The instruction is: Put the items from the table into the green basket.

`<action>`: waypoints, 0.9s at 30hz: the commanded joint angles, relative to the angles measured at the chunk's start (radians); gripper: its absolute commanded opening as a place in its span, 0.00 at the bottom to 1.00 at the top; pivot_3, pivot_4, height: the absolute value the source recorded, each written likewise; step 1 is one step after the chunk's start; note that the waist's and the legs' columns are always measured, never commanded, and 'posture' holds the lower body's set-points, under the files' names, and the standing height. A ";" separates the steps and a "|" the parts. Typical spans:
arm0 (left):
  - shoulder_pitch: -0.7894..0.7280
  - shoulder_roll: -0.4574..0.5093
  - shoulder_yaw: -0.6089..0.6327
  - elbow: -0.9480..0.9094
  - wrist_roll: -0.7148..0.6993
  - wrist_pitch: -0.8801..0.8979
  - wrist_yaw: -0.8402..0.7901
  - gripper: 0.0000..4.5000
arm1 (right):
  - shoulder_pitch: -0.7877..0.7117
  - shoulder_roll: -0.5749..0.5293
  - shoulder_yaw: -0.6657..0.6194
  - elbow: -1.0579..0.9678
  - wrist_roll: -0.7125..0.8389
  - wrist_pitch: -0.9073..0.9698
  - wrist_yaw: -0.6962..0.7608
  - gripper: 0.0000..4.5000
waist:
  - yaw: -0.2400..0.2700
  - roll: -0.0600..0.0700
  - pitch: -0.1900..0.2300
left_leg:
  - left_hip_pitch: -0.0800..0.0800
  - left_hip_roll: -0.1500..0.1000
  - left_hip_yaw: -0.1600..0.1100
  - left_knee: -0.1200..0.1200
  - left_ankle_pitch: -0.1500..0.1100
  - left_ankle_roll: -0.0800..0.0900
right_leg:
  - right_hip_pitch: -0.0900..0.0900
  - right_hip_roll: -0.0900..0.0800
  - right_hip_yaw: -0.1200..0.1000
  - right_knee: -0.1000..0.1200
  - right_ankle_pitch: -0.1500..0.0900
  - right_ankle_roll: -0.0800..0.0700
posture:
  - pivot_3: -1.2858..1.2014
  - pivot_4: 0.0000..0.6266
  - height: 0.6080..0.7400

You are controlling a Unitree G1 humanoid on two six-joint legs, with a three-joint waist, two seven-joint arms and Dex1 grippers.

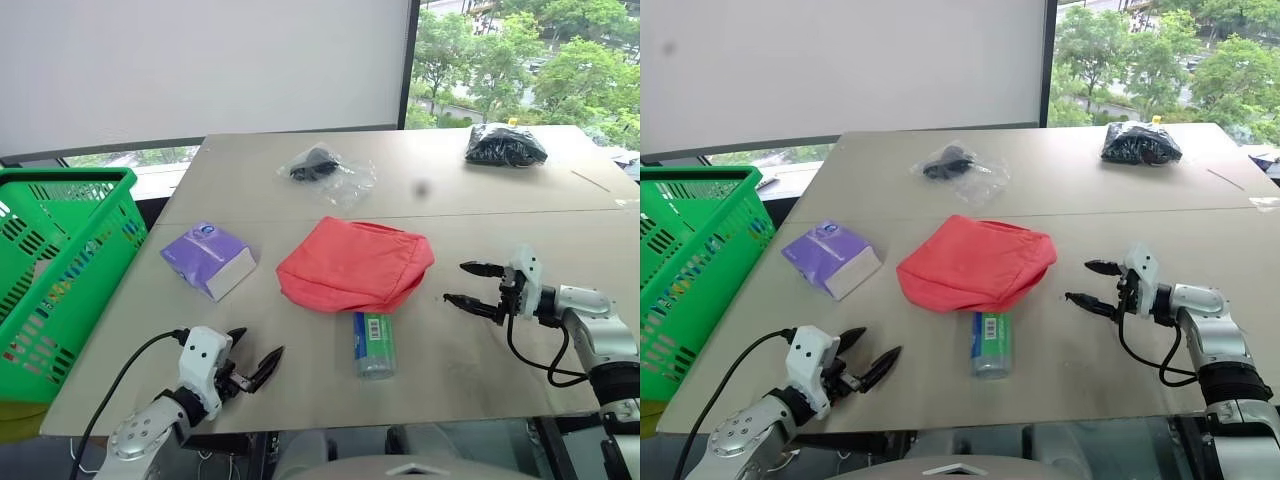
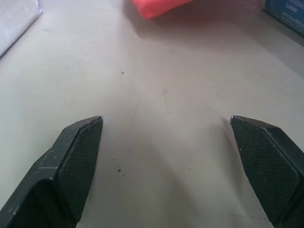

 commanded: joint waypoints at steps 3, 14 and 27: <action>0.001 0.016 0.018 0.011 0.004 -0.049 -0.034 0.98 | -0.009 -0.019 -0.038 -0.019 0.010 -0.021 -0.001 1.00 | 0.000 0.001 0.005 | 0.000 0.000 0.000 0.000 0.000 0.000 | 0.000 0.000 0.000 0.000 0.000 0.000 | 0.52 0.05 1.00; 0.005 0.012 0.012 0.031 0.004 -0.086 -0.051 0.98 | 0.001 -0.013 -0.025 -0.049 -0.006 -0.041 -0.026 1.00 | 0.002 0.002 0.013 | 0.000 0.000 0.000 0.000 0.000 0.000 | 0.000 0.000 0.000 -0.001 0.000 0.000 | 0.52 0.05 1.00; 0.023 0.033 0.081 -0.048 -0.100 -0.119 -0.143 0.98 | -0.095 0.003 0.052 -0.081 -0.133 -0.360 -0.028 1.00 | 0.003 0.000 0.017 | 0.000 0.002 0.000 0.000 0.000 0.000 | 0.000 0.001 0.000 -0.003 0.000 0.000 | 0.52 0.06 1.00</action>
